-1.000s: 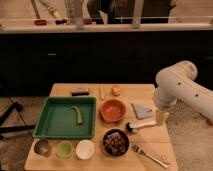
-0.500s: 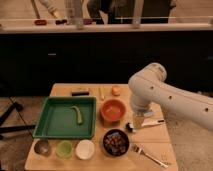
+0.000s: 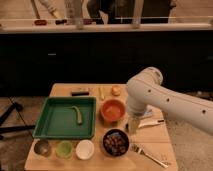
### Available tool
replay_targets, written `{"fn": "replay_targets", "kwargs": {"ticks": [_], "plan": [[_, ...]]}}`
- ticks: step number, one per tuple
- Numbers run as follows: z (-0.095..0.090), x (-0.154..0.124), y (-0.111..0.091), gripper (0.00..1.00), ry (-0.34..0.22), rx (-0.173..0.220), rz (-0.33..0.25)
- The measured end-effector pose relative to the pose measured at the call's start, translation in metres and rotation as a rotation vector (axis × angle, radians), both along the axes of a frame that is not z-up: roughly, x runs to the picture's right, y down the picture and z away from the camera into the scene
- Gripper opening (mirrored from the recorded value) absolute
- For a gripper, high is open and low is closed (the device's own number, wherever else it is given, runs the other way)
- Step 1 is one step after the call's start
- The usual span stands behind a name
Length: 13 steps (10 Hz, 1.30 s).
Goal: Place grapes in table surface
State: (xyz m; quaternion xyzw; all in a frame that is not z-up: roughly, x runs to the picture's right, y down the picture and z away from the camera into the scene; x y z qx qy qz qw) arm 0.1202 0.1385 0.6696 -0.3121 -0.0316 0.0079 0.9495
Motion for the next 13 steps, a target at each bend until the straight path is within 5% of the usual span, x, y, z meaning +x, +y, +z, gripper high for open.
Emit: {"fn": "replay_targets", "kwargs": {"ticks": [5,7,13], "plan": [[0.007,-0.009,0.014,0.80,-0.018,-0.025,0.052],[0.020,-0.031,0.037,0.80,-0.035,-0.061,0.084],[0.018,-0.066,0.055,0.80,-0.076,-0.075,0.118]]}}
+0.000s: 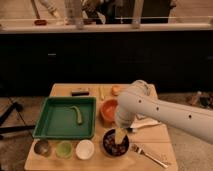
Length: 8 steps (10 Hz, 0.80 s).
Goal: Place grapes in table surface
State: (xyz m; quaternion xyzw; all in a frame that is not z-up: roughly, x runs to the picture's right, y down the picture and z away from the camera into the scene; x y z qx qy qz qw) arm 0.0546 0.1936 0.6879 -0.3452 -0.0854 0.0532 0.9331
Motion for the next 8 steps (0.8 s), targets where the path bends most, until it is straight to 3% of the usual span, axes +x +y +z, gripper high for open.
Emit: {"fn": "replay_targets", "kwargs": {"ticks": [3,8], "plan": [[0.005,-0.013,0.015,0.80,-0.018,-0.019,0.000],[0.026,-0.010,0.043,0.80,0.004,-0.081,0.013]]}}
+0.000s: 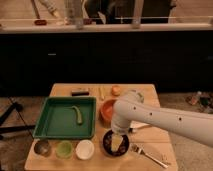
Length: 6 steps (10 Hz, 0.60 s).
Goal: Place grapes in table surface
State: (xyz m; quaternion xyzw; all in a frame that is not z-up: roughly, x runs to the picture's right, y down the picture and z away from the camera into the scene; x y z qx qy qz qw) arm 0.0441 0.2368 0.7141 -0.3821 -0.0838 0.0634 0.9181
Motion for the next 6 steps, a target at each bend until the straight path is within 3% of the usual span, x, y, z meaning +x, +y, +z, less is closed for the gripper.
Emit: {"fn": "replay_targets", "kwargs": {"ticks": [6], "plan": [[0.0018,0.0117,0.0141,0.77,0.029,-0.031,0.010]]}}
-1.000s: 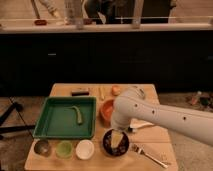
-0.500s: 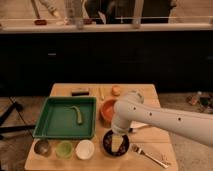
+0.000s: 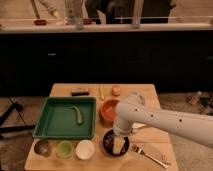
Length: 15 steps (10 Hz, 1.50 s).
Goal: Place grapes in table surface
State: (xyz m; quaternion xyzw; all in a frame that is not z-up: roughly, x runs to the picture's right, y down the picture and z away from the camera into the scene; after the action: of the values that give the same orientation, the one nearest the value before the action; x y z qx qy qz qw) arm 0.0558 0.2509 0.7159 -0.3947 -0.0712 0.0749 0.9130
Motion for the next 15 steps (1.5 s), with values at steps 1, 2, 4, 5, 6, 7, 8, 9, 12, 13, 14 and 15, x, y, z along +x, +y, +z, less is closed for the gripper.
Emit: {"fn": "replay_targets", "kwargs": {"ticks": [1,2,4,5,6,7,8,9,12,13,14,15], "plan": [[-0.001,0.001,0.001,0.71,0.000,-0.001,0.000],[-0.001,0.001,0.003,0.59,-0.002,-0.003,-0.001],[-0.002,0.001,0.004,0.41,-0.007,-0.006,-0.003],[-0.002,0.000,0.005,0.31,-0.009,-0.006,-0.003],[-0.002,0.000,0.005,0.19,-0.010,-0.009,-0.006],[-0.003,0.000,0.006,0.12,-0.010,-0.010,-0.010],[-0.003,0.000,0.006,0.03,-0.011,-0.011,-0.015],[-0.004,0.000,0.006,0.00,-0.012,-0.012,-0.018],[-0.009,0.002,-0.004,0.00,-0.012,0.011,-0.023],[-0.013,0.004,-0.010,0.00,-0.009,0.023,-0.024],[-0.017,0.006,-0.018,0.00,-0.005,0.042,-0.023],[-0.020,0.008,-0.027,0.00,-0.002,0.061,-0.021]]}}
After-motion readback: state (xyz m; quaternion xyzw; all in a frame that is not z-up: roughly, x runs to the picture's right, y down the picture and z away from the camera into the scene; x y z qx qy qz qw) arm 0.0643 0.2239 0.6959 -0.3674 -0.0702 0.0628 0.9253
